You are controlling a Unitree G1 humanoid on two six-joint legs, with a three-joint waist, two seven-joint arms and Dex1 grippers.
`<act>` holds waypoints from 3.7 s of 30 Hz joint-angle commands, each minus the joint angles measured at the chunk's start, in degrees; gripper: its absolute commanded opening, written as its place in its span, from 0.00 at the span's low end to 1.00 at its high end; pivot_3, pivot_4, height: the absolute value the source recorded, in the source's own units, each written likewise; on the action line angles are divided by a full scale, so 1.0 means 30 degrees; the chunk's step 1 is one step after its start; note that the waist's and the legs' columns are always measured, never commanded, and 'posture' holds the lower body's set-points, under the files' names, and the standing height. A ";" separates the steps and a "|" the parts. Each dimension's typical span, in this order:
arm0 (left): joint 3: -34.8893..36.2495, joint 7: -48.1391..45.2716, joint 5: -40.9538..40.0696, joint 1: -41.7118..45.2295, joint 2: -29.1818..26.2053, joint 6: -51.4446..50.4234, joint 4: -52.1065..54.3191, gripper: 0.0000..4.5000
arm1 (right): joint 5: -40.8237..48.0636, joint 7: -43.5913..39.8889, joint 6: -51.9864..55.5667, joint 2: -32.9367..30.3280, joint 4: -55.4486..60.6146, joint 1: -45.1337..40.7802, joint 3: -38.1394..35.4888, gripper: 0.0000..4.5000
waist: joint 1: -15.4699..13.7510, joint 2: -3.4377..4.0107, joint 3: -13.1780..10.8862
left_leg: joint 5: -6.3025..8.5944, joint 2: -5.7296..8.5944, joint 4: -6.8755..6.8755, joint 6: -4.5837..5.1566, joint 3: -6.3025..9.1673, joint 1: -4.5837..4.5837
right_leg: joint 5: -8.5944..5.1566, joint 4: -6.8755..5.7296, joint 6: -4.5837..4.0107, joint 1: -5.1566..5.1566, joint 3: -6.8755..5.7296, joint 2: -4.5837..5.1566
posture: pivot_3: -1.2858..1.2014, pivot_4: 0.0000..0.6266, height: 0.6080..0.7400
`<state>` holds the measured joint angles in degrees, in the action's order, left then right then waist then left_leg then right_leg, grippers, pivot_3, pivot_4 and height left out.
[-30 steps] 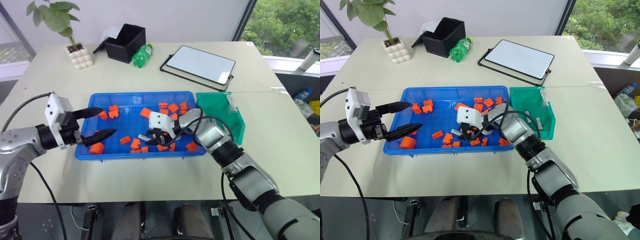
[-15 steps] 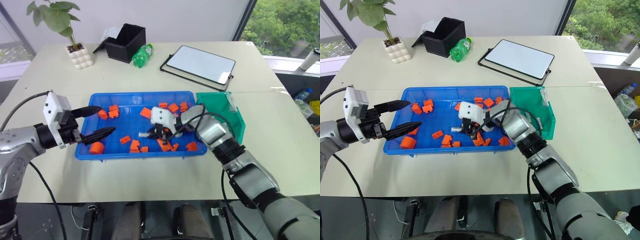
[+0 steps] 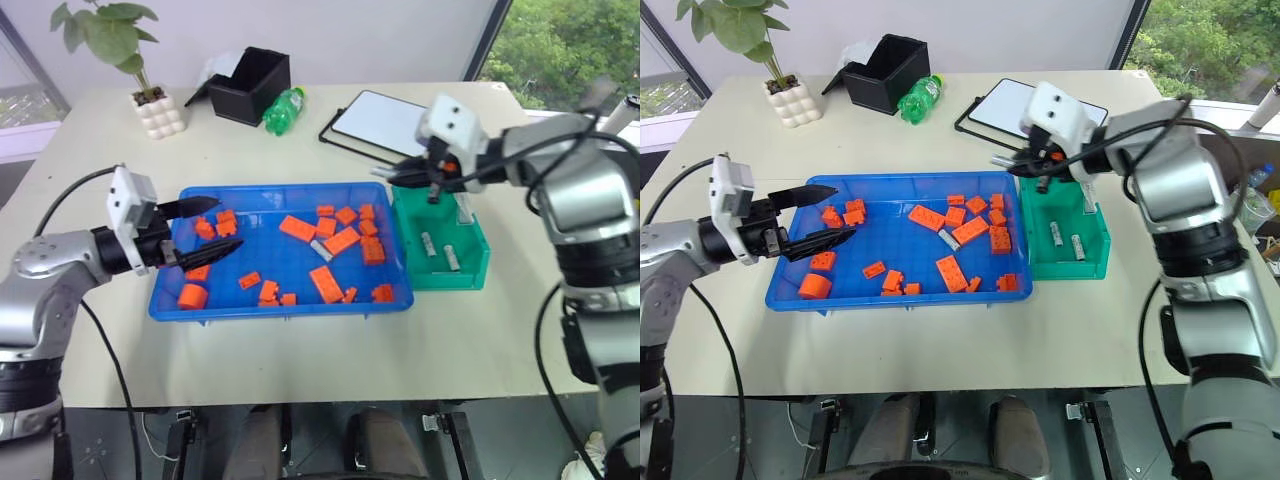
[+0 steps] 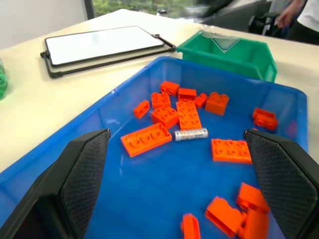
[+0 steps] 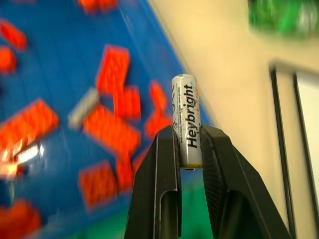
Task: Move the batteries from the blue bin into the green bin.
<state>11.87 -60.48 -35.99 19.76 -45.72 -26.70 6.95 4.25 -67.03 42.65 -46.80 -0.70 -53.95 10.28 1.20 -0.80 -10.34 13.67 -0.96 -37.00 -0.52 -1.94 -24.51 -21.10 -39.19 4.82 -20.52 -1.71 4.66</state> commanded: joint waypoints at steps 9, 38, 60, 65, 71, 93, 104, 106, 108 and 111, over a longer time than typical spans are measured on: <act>-0.0561 -0.0164 0.0918 0.0613 0.1029 0.1181 -0.0822 1.00 | 0.0794 0.1663 0.1387 -0.2767 0.2869 0.4696 -0.2272 0.02 | -0.0126 -0.0001 0.0000 | -0.0001 -0.0003 -0.0019 0.0000 0.0001 0.0000 | 0.0000 0.0000 0.0000 0.0015 0.0002 0.0004 | 0.52 0.24 1.00; -0.0117 0.1153 0.0752 -0.0433 0.1661 0.1206 0.0772 1.00 | 0.3693 0.9990 0.6739 0.7746 0.5572 0.3834 -0.1668 1.00 | -0.0159 -0.0010 0.0005 | -0.0024 0.0016 -0.0043 -0.0038 0.0020 -0.0014 | 0.0004 -0.0018 0.0009 0.0026 -0.0003 0.0011 | 0.52 0.24 1.00; 0.0312 0.1778 0.0123 -0.1122 0.1428 -0.0310 0.2677 1.00 | 0.4159 1.0011 0.5160 0.9404 0.2979 0.4759 0.2181 1.00 | -0.0075 -0.0010 0.0006 | -0.0010 0.0007 -0.0034 -0.0014 0.0025 -0.0005 | 0.0004 -0.0025 0.0008 0.0015 -0.0001 -0.0008 | 0.52 0.24 1.00; 0.0447 0.2079 0.0141 -0.1255 0.1509 -0.0296 0.2867 1.00 | 0.3792 0.9836 0.4198 0.9335 0.1635 0.4552 0.2699 1.00 | -0.0068 -0.0009 0.0006 | -0.0010 0.0007 -0.0032 -0.0014 0.0024 -0.0004 | 0.0004 -0.0025 0.0008 0.0012 -0.0001 -0.0009 | 0.52 0.24 1.00; 0.0490 0.2330 0.0167 -0.1390 0.1602 -0.0293 0.3086 1.00 | 0.3259 0.9513 0.3185 0.9425 -0.0182 0.3880 0.2982 1.00 | -0.0068 -0.0010 0.0006 | -0.0010 0.0006 -0.0032 -0.0014 0.0025 -0.0002 | 0.0004 -0.0025 0.0008 0.0013 -0.0002 -0.0011 | 0.52 0.24 1.00; 0.0785 0.2921 0.0197 -0.1704 0.1766 0.0129 0.3312 1.00 | 0.2654 0.8427 0.3100 0.9213 -0.1483 0.3605 0.3416 0.05 | -0.0071 -0.0019 0.0014 | -0.0010 0.0004 -0.0032 -0.0014 0.0026 0.0008 | 0.0004 -0.0025 0.0008 0.0022 -0.0003 -0.0008 | 0.52 0.24 1.00; 0.0817 0.2137 0.0121 -0.1759 0.1299 0.0258 0.2924 1.00 | 0.2587 0.8303 0.3308 0.8481 -0.0544 0.1900 0.2128 0.01 | -0.0076 -0.0015 0.0012 | -0.0010 0.0005 -0.0032 -0.0014 0.0027 0.0004 | 0.0004 -0.0025 0.0008 0.0016 -0.0002 -0.0005 | 0.52 0.24 1.00; 0.0773 0.2076 0.0207 -0.1587 0.1303 0.0364 0.2678 1.00 | 0.2639 0.8262 0.3403 0.8360 -0.0357 0.1811 0.2054 0.01 | -0.0075 -0.0015 0.0012 | -0.0010 0.0005 -0.0030 -0.0014 0.0027 0.0003 | 0.0004 -0.0023 0.0008 0.0016 -0.0002 -0.0004 | 0.52 0.24 1.00; 0.0656 0.2088 0.0301 -0.1426 0.1397 0.0495 0.2478 1.00 | 0.2590 0.8263 0.3385 0.8343 -0.0181 0.2043 0.2137 0.01 | -0.0071 -0.0016 0.0013 | -0.0009 0.0005 -0.0028 -0.0014 0.0026 0.0003 | 0.0004 -0.0023 0.0008 0.0016 -0.0003 -0.0004 | 0.52 0.24 1.00; 0.0488 0.2151 0.0370 -0.1266 0.1546 0.0609 0.2349 1.00 | 0.2604 0.8345 0.3520 0.8393 0.0072 0.2316 0.2128 0.06 | -0.0071 -0.0015 0.0012 | -0.0009 0.0005 -0.0025 -0.0014 0.0026 0.0003 | 0.0004 -0.0022 0.0008 0.0015 -0.0003 -0.0006 | 0.52 0.24 1.00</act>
<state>12.50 -54.00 -34.85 15.12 -41.00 -26.17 13.55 11.54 -41.99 53.12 -21.69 -3.45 -47.07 17.23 0.98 -0.85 -10.31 13.64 -0.95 -37.07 -0.56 -1.86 -24.50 -21.09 -39.26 4.84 -20.47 -1.71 4.65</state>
